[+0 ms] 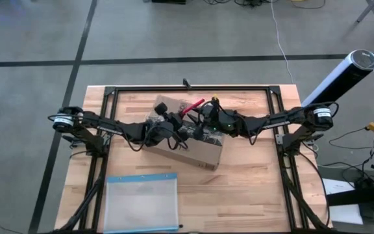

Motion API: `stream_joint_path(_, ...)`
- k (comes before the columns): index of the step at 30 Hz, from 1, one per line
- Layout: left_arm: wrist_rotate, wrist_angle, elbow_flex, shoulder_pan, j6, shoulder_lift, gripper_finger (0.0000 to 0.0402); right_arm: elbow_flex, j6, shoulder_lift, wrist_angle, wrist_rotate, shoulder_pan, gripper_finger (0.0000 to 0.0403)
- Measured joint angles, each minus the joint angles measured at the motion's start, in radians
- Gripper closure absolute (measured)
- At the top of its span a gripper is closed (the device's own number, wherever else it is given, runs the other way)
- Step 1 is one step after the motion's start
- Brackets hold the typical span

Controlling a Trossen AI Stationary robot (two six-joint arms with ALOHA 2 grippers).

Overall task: Unpack boxes
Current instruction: Break down the box using the red cutter

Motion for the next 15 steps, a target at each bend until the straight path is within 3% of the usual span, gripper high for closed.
stream_joint_path(7,-0.009,-0.131,0.0,0.0,0.024,-0.025,0.0387,0.0,-0.03,-0.078,-0.17,-0.002,0.013,0.0267)
stream_joint_path(11,-0.005,-0.207,-0.001,-0.006,0.028,-0.041,0.0387,0.0,-0.061,-0.112,-0.239,-0.076,0.014,0.0259)
stream_joint_path(15,0.055,-0.236,-0.001,-0.017,0.056,-0.052,0.0387,0.0,-0.113,-0.13,-0.27,-0.081,0.016,0.0252)
